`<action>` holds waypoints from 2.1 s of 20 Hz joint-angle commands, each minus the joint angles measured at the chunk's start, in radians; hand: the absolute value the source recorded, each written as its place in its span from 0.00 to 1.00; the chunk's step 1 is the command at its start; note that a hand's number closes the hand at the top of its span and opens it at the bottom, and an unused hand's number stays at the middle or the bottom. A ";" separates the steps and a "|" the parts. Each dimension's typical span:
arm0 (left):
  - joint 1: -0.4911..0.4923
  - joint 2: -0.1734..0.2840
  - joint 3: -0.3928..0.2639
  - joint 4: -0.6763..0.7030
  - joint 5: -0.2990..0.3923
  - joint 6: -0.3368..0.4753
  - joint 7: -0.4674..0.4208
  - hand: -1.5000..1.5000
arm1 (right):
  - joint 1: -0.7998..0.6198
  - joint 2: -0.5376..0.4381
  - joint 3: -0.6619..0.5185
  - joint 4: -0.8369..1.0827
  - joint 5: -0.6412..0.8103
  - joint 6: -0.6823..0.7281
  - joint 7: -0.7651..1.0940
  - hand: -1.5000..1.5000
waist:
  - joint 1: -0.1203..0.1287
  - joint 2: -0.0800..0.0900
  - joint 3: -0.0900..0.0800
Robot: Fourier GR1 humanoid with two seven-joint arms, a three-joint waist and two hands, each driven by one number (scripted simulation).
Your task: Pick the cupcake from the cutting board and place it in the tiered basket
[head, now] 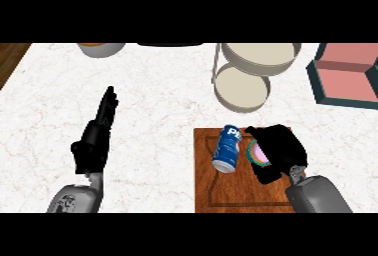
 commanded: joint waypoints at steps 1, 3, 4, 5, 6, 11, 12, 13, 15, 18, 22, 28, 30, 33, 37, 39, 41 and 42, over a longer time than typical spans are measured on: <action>-0.017 -0.002 -0.008 -0.009 0.004 -0.012 0.018 0.50 | -0.072 0.199 0.016 -0.007 0.129 0.080 0.371 1.00 | 0.021 0.004 0.007; -0.010 -0.003 -0.013 0.002 0.000 -0.014 0.009 0.50 | -0.106 0.217 0.060 -0.039 0.133 0.096 0.527 1.00 | 0.027 0.008 0.009; -0.023 -0.018 -0.028 -0.010 -0.009 -0.004 0.036 0.50 | -0.149 0.219 0.075 -0.055 0.118 0.116 0.597 1.00 | 0.033 0.007 0.010; -0.002 0.000 -0.010 -0.015 0.009 -0.022 0.004 0.50 | -0.200 0.220 0.062 -0.087 0.092 0.167 0.655 1.00 | 0.036 0.007 0.010; 0.000 -0.012 -0.040 -0.010 -0.012 -0.019 0.013 0.50 | -0.204 0.221 0.119 -0.111 0.080 0.145 0.731 1.00 | 0.035 0.007 0.011; -0.003 -0.010 -0.021 -0.022 0.005 -0.026 0.010 0.50 | -0.444 0.223 0.135 -0.184 -0.018 0.237 0.985 1.00 | 0.048 0.009 0.011; -0.051 0.008 0.021 0.044 0.011 -0.027 -0.011 0.50 | -0.468 0.223 0.153 -0.258 -0.030 0.289 1.015 1.00 | 0.029 0.008 0.010; -0.055 -0.034 -0.020 0.047 -0.009 -0.008 0.008 0.50 | -0.510 0.223 0.151 -0.221 -0.069 0.277 1.052 1.00 | 0.032 0.011 0.011; -0.039 -0.001 0.011 0.008 0.010 -0.024 0.016 0.50 | -0.587 0.223 0.066 -0.265 -0.105 0.346 1.053 1.00 | 0.028 0.008 0.011; -0.027 0.005 -0.002 0.016 -0.003 -0.032 0.020 0.50 | -0.692 0.223 -0.009 -0.277 -0.152 0.400 1.094 1.00 | 0.024 0.006 0.010; -0.022 0.008 0.011 -0.014 0.020 -0.045 0.017 0.50 | -0.791 0.223 -0.044 -0.235 -0.193 0.398 1.152 1.00 | 0.032 0.006 0.010; -0.032 0.002 0.005 -0.027 0.003 -0.035 0.044 0.50 | -0.875 0.224 -0.205 -0.132 -0.305 0.184 1.134 1.00 | 0.040 0.012 0.011; 0.012 0.015 0.006 -0.036 0.014 -0.057 0.019 0.50 | -0.955 0.224 -0.231 -0.057 -0.285 0.215 1.109 1.00 | 0.034 0.012 0.011; -0.026 -0.026 -0.015 0.012 -0.034 -0.009 0.010 0.50 | -0.953 0.224 -0.259 -0.009 -0.228 0.193 1.042 1.00 | 0.023 0.014 0.012; -0.008 -0.024 -0.013 -0.025 -0.022 -0.021 0.021 0.50 | -0.977 0.190 -0.279 0.139 -0.146 0.114 0.966 1.00 | 0.027 0.015 0.012; -0.006 -0.001 0.013 -0.044 0.007 -0.048 0.035 0.50 | -1.026 0.165 -0.310 0.236 -0.128 0.085 0.931 1.00 | 0.033 0.016 0.011; 0.015 0.013 0.024 -0.049 0.014 -0.064 0.015 0.50 | -1.045 0.124 -0.333 0.275 -0.132 0.098 0.878 1.00 | 0.030 0.016 0.012; 0.011 0.000 0.015 -0.044 0.002 -0.053 0.005 0.50 | -1.015 0.118 -0.322 0.223 -0.132 0.133 0.879 1.00 | 0.022 0.014 0.012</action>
